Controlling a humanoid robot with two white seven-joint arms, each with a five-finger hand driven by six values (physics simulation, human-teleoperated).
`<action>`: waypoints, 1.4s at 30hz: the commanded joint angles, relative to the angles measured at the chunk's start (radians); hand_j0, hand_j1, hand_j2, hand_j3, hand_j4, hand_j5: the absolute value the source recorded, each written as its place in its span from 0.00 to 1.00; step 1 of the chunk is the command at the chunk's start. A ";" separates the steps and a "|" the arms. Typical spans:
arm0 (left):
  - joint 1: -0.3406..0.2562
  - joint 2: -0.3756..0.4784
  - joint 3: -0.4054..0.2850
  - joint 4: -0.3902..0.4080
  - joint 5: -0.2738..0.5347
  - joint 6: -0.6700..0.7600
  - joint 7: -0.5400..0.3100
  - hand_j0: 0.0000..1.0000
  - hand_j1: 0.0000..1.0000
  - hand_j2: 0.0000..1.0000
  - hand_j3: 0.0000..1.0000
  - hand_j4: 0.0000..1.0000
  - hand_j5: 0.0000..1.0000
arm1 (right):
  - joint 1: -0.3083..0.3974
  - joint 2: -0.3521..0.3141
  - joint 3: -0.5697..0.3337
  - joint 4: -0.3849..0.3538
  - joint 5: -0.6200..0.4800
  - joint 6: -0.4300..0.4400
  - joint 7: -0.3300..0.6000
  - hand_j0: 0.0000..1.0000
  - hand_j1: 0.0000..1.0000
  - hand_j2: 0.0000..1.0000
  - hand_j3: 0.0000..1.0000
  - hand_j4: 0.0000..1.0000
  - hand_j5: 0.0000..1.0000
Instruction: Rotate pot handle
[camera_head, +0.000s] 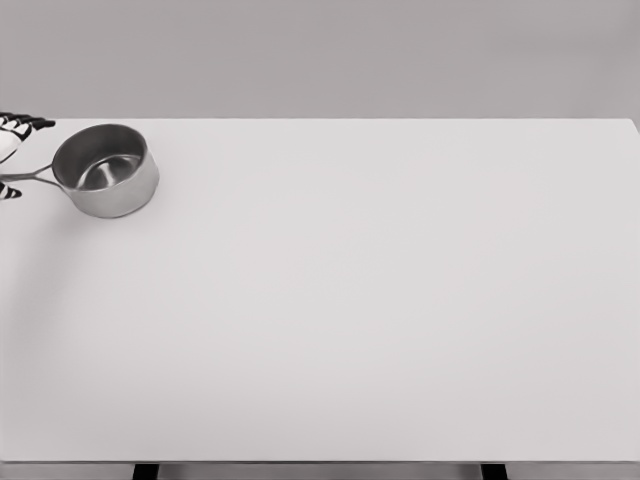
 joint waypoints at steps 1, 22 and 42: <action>0.000 -0.003 0.002 0.007 -0.002 0.000 0.001 1.00 1.00 1.00 1.00 1.00 1.00 | 0.000 0.000 0.000 0.000 -0.001 0.000 -0.001 1.00 1.00 1.00 1.00 1.00 1.00; -0.051 -0.018 0.002 0.077 -0.060 0.000 0.001 1.00 1.00 1.00 1.00 1.00 1.00 | 0.000 0.000 0.000 0.000 -0.001 0.000 0.000 1.00 1.00 1.00 1.00 1.00 1.00; -0.150 -0.059 -0.006 0.187 -0.142 0.000 0.001 1.00 1.00 1.00 1.00 1.00 1.00 | 0.000 0.000 0.000 0.000 -0.001 0.000 0.000 1.00 1.00 1.00 1.00 1.00 1.00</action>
